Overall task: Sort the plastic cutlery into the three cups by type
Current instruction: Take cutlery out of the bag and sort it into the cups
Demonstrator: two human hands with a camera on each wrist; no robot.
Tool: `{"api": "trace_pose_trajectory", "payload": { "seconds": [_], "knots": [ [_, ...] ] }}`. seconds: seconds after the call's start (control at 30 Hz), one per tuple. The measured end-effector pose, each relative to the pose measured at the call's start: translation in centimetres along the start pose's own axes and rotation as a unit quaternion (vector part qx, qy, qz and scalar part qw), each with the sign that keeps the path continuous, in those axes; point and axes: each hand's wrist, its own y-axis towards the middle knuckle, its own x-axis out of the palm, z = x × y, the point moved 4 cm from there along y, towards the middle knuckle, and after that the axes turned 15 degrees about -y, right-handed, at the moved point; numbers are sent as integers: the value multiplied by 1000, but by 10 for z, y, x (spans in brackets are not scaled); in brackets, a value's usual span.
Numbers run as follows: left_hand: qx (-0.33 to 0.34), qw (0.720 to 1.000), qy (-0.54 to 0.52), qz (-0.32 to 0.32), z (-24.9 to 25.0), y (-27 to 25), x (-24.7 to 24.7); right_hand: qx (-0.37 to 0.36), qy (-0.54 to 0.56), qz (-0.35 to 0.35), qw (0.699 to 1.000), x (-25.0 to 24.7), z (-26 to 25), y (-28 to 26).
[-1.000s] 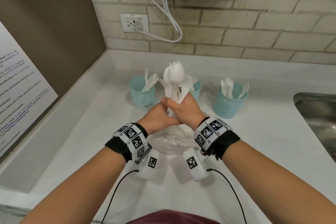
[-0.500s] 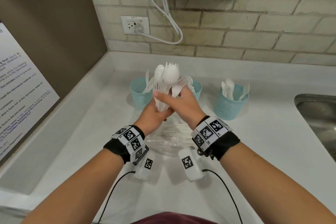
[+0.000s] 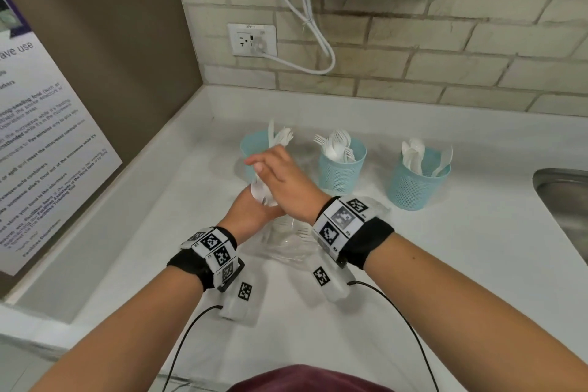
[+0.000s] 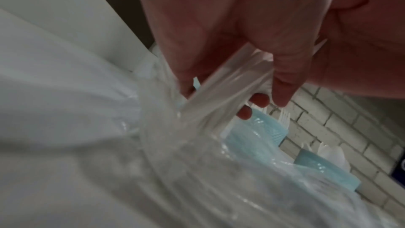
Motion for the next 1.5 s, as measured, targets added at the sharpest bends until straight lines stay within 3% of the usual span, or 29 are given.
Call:
{"api": "trace_pose_trajectory", "payload": {
  "seconds": [0.1, 0.17, 0.27, 0.4, 0.7, 0.9, 1.2, 1.5],
  "knots": [
    [-36, 998, 56, -17, -12, -3, -3, 11, -53, -54, 997, 11, 5, -1],
    [-68, 996, 47, -21, -21, -4, -6, 10, 28, -61, 998, 6, 3, 0],
    [-85, 996, -12, -2, -24, -1, -13, 72, 186, -25, 980, -11, 3, 2],
    [-49, 993, -100, 29, -3, 6, -18, 111, 242, 36, 963, -29, 11, 4],
    [-15, 989, -147, 18, 16, 16, -15, 102, 210, 91, 968, -46, 12, 0],
    [-30, 991, -134, -1, 9, 18, -13, 117, 108, 169, 973, -59, 17, -3],
    [-42, 984, -166, -48, 9, 16, -11, 70, 78, 104, 989, -68, 14, 6],
    [-53, 979, -185, -63, 8, 15, -12, 110, 100, 14, 989, -85, 19, 17]
  ]
}}
